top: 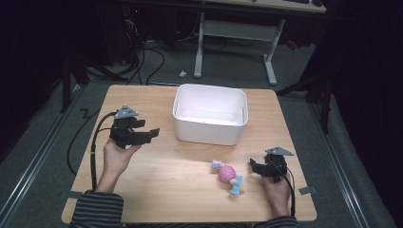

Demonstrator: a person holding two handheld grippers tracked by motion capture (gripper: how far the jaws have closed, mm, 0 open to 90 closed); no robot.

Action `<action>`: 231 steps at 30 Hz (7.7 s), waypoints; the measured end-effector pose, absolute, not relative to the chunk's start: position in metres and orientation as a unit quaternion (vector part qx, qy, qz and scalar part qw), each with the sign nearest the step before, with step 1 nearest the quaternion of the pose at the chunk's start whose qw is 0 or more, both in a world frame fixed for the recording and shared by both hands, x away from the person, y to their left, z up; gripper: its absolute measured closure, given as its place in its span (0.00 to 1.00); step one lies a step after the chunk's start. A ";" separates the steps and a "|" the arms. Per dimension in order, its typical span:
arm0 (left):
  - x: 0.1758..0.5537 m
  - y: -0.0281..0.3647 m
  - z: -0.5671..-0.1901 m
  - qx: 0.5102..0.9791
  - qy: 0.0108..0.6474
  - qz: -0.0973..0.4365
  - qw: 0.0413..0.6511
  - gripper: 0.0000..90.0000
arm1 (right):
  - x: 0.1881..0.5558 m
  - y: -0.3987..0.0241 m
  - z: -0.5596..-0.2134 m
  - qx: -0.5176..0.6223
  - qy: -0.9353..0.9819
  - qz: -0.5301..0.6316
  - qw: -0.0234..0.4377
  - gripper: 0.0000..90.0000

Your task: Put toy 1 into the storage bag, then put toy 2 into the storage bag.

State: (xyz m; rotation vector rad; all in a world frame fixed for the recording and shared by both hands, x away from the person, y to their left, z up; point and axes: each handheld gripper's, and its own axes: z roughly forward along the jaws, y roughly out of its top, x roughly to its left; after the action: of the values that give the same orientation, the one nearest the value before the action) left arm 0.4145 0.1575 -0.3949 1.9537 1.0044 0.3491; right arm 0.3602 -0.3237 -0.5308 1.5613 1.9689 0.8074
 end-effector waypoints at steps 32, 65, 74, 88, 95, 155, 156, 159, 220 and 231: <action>0.399 0.159 -0.441 0.790 0.426 0.139 0.419 0.35 | 0.360 -0.324 -0.531 0.573 0.723 0.296 0.248 0.23; 0.398 0.144 -0.497 0.796 0.449 0.148 0.377 0.35 | 0.360 -0.324 -0.531 0.573 0.722 0.296 0.248 0.23; 0.401 0.136 -0.513 0.802 0.450 0.157 0.361 0.35 | 0.360 -0.324 -0.531 0.573 0.722 0.296 0.249 0.23; 0.408 0.136 -0.526 0.799 0.458 0.165 0.351 0.35 | 0.360 -0.324 -0.531 0.573 0.723 0.296 0.249 0.23; 0.410 0.132 -0.531 0.802 0.454 0.175 0.345 0.34 | 0.361 -0.324 -0.531 0.573 0.723 0.296 0.248 0.23; 0.411 0.131 -0.536 0.797 0.448 0.191 0.356 0.28 | 0.320 -0.265 -0.469 0.418 0.818 0.357 0.169 0.33; 0.411 0.131 -0.536 0.797 0.448 0.191 0.357 0.28 | 0.319 -0.263 -0.468 0.415 0.820 0.357 0.167 0.33; 0.411 0.131 -0.536 0.797 0.448 0.191 0.357 0.28 | 0.317 -0.256 -0.465 0.403 0.826 0.359 0.164 0.33; 0.411 0.131 -0.536 0.798 0.447 0.191 0.357 0.28 | 0.335 -0.219 -0.490 0.385 0.875 0.248 0.159 0.37; 0.411 0.131 -0.536 0.798 0.447 0.191 0.357 0.28 | 0.335 -0.221 -0.488 0.383 0.875 0.258 0.148 0.38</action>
State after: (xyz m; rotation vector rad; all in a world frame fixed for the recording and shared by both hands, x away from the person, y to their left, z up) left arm 0.4109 0.1309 -0.5358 2.0594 1.1553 0.4920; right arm 0.3351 -0.2212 -0.4884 1.1004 2.5148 0.7427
